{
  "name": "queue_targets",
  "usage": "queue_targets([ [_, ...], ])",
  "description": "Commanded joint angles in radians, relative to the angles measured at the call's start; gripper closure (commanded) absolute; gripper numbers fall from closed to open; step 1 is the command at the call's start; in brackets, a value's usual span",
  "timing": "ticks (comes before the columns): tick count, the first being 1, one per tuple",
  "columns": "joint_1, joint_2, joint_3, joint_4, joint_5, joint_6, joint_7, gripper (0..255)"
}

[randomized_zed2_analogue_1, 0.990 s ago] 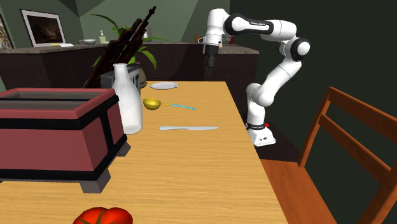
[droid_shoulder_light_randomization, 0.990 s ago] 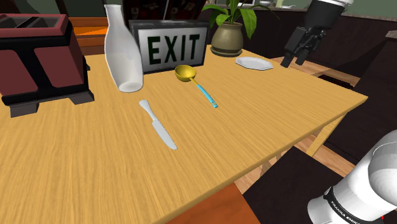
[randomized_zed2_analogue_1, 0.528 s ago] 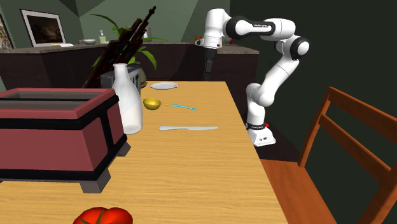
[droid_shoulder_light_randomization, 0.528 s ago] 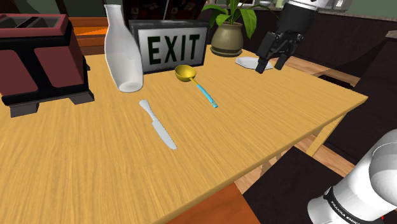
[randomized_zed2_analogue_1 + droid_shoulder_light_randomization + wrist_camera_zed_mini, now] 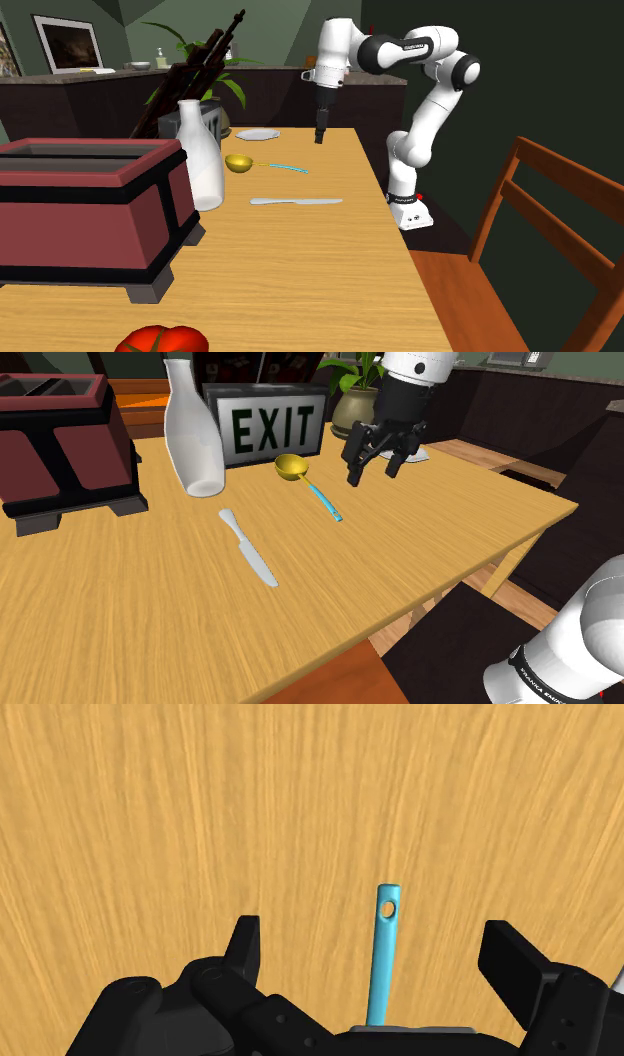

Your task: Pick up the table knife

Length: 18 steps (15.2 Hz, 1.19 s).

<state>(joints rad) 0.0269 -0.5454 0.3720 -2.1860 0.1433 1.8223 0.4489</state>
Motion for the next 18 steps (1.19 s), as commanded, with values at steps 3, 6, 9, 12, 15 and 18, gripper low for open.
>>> queue_targets([
  [3,-0.013,0.115,0.103,0.085,-0.034,0.034,0.121,0],
  [6,-0.025,0.217,0.185,0.161,-0.084,0.053,0.223,0],
  [9,-0.036,0.336,0.268,0.251,-0.160,0.060,0.335,0],
  [12,-0.031,0.477,0.344,0.358,-0.269,0.049,0.460,0],
  [15,0.009,0.638,0.397,0.484,-0.405,0.013,0.588,0],
  [18,0.083,0.777,0.404,0.606,-0.517,-0.036,0.679,0],
])
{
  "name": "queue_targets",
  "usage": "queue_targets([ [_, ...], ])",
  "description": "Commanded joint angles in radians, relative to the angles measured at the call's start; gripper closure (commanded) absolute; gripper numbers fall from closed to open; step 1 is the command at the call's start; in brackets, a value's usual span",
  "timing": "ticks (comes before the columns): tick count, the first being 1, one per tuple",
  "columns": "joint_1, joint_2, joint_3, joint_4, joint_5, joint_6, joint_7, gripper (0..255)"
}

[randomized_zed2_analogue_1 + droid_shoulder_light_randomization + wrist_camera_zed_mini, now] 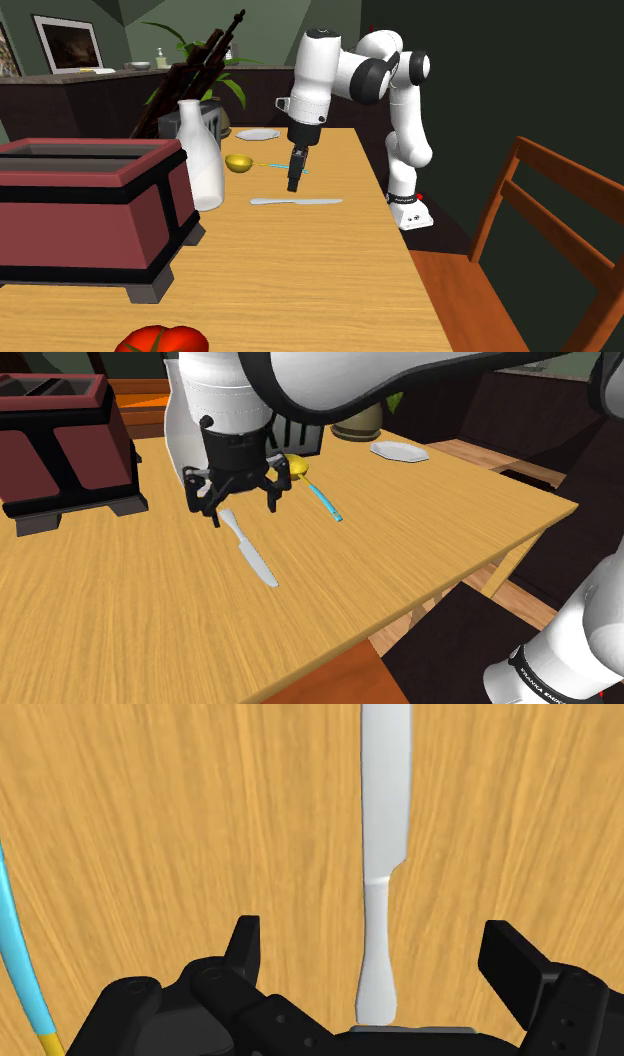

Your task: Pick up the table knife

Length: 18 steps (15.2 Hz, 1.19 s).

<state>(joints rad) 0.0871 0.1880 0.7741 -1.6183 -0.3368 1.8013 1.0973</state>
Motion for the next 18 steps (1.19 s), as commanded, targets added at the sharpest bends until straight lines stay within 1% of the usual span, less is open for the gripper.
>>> queue_targets([
  [1,0.024,0.043,-0.002,0.025,-0.037,-0.002,0.033,0],
  [7,0.018,0.047,-0.007,-0.050,-0.047,0.074,0.052,0],
  [9,0.018,0.048,-0.008,-0.057,-0.048,0.081,0.054,0],
  [10,0.019,0.051,-0.008,-0.052,-0.050,0.079,0.054,255],
  [18,0.022,0.059,-0.009,-0.039,-0.055,0.072,0.053,255],
])
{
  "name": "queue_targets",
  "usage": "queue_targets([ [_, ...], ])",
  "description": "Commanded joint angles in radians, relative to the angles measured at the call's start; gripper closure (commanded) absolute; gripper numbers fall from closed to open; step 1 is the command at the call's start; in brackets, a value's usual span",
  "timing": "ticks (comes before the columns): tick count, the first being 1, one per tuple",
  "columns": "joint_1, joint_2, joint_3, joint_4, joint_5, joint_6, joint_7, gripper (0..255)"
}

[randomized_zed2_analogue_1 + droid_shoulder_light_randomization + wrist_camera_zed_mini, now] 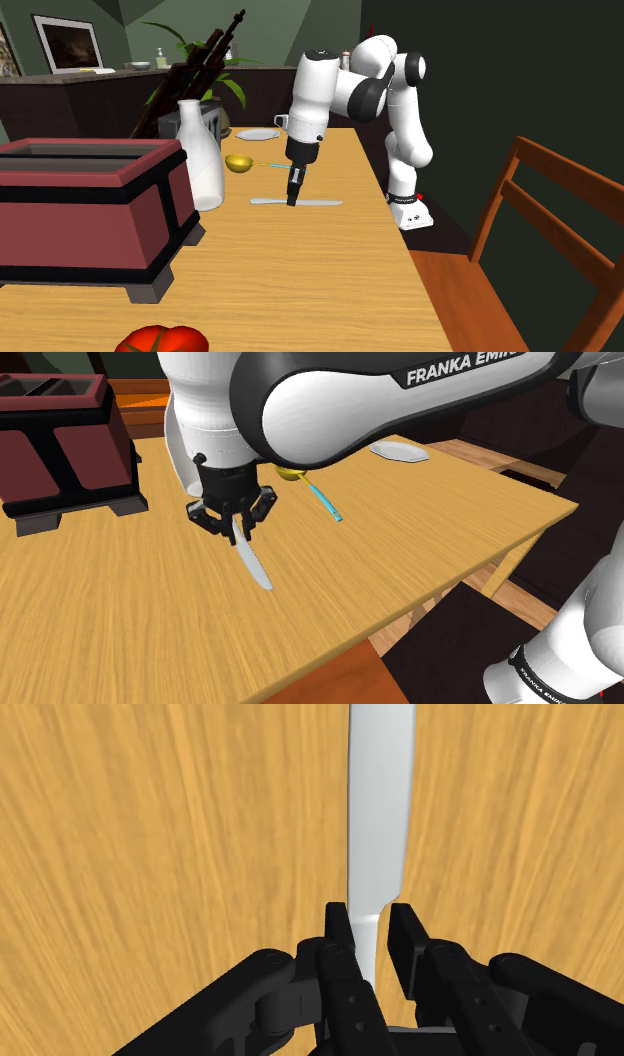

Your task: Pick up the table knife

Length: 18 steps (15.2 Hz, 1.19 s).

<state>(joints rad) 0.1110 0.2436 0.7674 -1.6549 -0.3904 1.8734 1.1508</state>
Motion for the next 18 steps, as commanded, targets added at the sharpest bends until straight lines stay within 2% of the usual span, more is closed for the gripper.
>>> queue_targets([
  [1,-0.006,-0.008,-0.001,-0.020,0.005,0.009,0.001,255],
  [16,0.021,-0.001,0.009,0.188,0.014,-0.189,-0.041,255],
  [18,0.021,0.000,0.009,0.191,0.014,-0.191,-0.042,255],
])
